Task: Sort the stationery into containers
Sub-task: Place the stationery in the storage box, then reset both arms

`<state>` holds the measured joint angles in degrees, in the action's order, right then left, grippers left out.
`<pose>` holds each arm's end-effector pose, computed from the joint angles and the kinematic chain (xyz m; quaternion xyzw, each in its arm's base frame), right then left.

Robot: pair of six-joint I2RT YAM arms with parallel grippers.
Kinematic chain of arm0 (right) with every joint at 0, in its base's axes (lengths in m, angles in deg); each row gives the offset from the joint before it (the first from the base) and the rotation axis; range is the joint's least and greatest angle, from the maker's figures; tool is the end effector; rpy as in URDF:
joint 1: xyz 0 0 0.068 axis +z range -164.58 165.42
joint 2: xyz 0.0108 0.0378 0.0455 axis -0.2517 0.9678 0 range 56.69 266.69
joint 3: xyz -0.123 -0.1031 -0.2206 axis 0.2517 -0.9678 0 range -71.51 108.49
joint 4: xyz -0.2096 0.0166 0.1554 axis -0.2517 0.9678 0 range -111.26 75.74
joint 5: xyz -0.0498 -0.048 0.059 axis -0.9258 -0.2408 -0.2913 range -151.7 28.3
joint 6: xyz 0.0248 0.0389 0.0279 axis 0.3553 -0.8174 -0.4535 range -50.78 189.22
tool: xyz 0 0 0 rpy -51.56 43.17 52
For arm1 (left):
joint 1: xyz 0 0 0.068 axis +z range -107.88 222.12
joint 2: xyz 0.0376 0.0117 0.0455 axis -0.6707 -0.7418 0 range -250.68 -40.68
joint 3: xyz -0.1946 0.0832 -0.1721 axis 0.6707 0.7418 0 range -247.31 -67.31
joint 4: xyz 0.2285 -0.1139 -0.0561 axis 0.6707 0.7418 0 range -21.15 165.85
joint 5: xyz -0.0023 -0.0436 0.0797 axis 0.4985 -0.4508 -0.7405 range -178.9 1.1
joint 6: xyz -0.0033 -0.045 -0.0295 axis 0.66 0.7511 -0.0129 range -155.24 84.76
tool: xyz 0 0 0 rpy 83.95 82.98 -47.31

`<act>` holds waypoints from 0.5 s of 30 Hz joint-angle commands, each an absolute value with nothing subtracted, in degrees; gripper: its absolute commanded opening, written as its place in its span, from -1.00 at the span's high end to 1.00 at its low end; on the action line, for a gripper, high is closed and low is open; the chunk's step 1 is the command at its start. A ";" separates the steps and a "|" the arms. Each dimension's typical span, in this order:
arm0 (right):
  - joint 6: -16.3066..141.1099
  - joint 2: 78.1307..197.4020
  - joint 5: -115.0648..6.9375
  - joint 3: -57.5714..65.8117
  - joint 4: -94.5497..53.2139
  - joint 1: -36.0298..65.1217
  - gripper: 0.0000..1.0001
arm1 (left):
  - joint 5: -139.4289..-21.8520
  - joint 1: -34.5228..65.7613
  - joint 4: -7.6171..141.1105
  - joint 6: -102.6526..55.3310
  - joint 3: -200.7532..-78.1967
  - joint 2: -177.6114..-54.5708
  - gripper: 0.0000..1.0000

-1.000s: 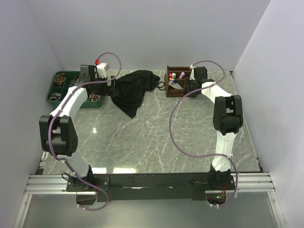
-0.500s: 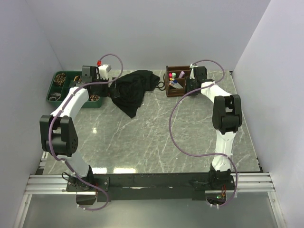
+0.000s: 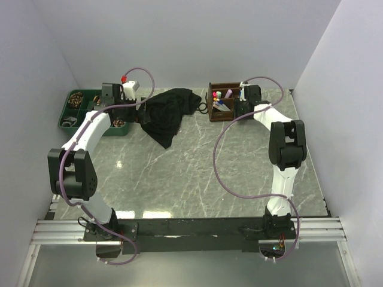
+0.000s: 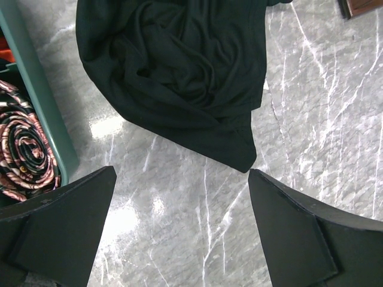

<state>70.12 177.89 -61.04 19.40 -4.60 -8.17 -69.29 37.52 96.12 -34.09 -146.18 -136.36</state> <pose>0.4704 0.0532 0.1875 -0.0614 0.9282 0.0230 0.3662 0.3730 -0.0420 0.2881 0.0937 0.9049 -0.1759 0.3761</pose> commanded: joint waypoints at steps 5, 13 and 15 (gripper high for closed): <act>66.68 160.94 -57.05 9.18 -1.49 -7.55 -0.57 | -67.98 37.20 93.55 -32.87 -143.77 -131.30 -0.99; 59.21 142.48 -52.73 -5.23 -4.04 -7.90 -1.00 | -67.37 37.20 91.00 -29.18 -140.96 -126.91 -0.99; 55.86 137.32 -55.71 -8.74 -4.56 -7.90 -1.00 | -67.54 37.20 89.69 -27.42 -140.43 -125.42 -0.99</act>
